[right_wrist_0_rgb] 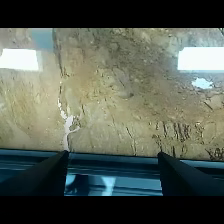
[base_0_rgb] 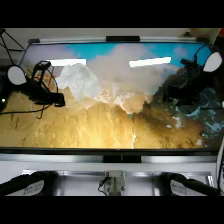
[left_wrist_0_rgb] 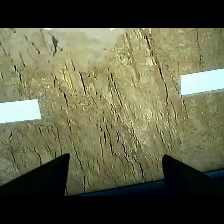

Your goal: Fold the shirts.

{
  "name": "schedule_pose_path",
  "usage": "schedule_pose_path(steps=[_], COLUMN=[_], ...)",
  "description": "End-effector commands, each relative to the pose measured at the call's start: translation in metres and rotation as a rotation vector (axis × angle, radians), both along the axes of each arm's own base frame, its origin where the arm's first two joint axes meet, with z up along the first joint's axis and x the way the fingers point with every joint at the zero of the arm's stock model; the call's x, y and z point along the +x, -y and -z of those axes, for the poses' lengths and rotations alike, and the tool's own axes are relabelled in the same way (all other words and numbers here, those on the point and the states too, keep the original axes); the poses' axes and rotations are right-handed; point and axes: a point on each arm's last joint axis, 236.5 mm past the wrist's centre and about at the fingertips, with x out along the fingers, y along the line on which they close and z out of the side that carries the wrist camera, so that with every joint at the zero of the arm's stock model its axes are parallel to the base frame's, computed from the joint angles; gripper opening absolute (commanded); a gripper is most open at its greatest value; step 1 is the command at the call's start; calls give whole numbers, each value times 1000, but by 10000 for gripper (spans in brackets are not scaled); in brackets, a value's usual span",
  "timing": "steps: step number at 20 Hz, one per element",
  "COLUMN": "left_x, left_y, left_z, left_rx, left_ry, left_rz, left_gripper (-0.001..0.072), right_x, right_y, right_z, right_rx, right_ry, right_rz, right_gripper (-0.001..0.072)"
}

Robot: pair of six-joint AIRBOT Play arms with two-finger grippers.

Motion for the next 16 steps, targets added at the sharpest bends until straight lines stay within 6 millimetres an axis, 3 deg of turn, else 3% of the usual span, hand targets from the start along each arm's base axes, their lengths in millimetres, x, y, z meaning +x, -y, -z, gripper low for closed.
schedule_pose_path(steps=[1,11,14,16], left_x=[0,0,3,28], left_y=[0,0,0,6], left_z=[0,0,0,-6], left_rx=[1,1,1,-28], left_ry=[-1,-1,10,116], left_rz=[0,0,-1,-12], left_gripper=[706,706,705,705], right_x=[0,1,48,74], right_y=[0,0,1,2], right_z=[0,0,-8,-17], right_rx=[0,-1,1,4], right_ry=[0,6,206,318], right_rz=[0,-6,29,49], right_gripper=[654,654,654,654])
